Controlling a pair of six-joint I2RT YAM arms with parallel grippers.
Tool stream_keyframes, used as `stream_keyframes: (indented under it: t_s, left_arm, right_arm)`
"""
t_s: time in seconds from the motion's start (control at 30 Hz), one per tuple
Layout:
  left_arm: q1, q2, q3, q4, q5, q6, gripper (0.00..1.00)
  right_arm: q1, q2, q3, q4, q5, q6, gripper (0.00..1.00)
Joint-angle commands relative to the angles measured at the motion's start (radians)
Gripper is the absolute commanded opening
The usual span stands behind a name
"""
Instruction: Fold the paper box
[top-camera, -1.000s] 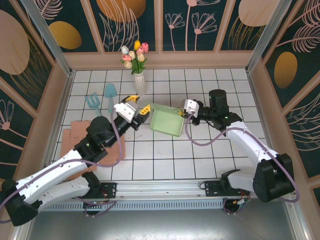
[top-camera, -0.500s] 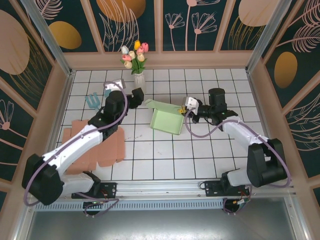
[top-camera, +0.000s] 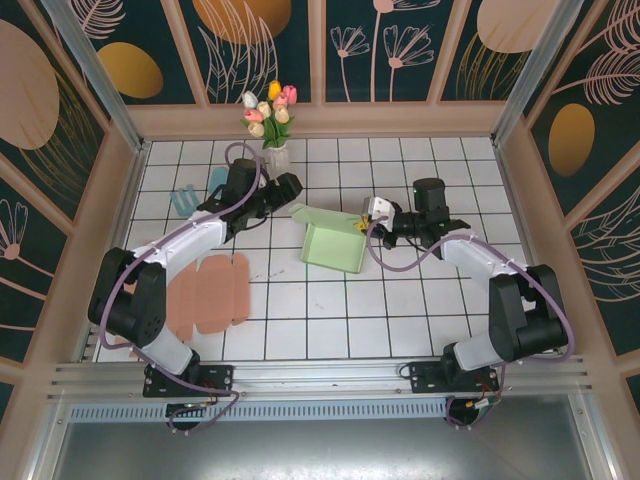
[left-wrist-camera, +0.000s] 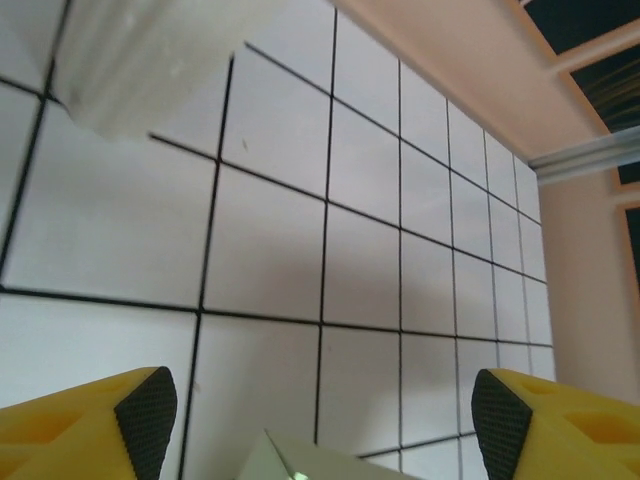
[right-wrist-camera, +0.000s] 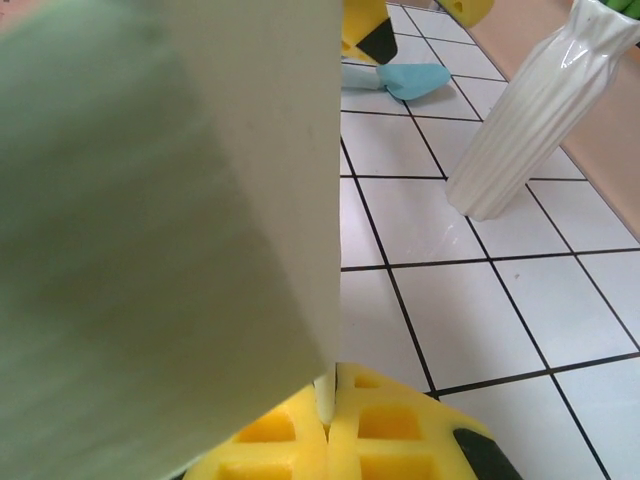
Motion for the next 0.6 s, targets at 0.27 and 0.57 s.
stream_keyframes:
  t_s: [0.27, 0.57]
  left_arm:
    - [-0.124, 0.049, -0.005, 0.048, 0.102, -0.098, 0.79]
    - [-0.155, 0.053, -0.038, 0.099, 0.096, -0.165, 0.78]
  right_arm:
    - [0.024, 0.016, -0.009, 0.066, 0.018, -0.028, 0.00]
    - [0.061, 0.027, -0.031, 0.114, 0.129, -0.006, 0.00]
